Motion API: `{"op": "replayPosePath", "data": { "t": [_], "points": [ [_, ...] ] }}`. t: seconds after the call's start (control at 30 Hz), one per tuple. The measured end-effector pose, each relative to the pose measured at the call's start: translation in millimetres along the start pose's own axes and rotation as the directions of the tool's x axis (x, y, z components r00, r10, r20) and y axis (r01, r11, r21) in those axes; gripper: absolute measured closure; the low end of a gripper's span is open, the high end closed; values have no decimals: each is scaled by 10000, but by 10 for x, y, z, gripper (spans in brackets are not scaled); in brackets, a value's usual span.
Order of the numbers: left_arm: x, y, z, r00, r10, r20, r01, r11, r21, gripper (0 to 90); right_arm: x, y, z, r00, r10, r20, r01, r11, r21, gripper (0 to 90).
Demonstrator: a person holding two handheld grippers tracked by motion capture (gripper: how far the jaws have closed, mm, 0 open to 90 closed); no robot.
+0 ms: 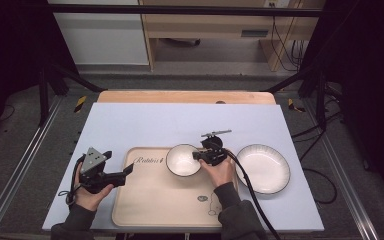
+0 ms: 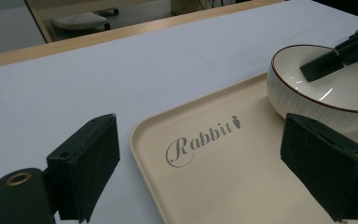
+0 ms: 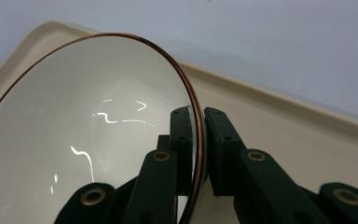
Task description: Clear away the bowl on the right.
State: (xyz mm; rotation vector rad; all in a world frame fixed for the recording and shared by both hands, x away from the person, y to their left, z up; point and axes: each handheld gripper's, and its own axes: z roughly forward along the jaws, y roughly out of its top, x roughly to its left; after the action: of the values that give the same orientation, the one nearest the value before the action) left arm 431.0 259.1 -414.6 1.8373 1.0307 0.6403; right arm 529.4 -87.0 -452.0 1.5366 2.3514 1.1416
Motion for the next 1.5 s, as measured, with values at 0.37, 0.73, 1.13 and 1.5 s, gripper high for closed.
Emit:
{"op": "replayPosePath", "data": {
  "t": [0.37,0.73,1.13,1.5],
  "points": [
    [1,-1,1,10000,-18,-4,18,10000,7,113,7,2,-19,9992,-321,236,326,9993,-204,738],
    [1,0,0,10000,-29,-16,29,10000,0,113,54,31,-247,9924,-962,770,1054,9864,-1258,414],
    [9,-1,-3,10000,-73,-26,73,10000,-25,111,57,27,-460,9806,-1584,1153,1789,9639,-1973,171],
    [8,-2,1,10000,-68,-11,68,10000,-7,106,5,-123,-765,9780,-1768,1107,2009,9407,-2732,137]
  ]
}}
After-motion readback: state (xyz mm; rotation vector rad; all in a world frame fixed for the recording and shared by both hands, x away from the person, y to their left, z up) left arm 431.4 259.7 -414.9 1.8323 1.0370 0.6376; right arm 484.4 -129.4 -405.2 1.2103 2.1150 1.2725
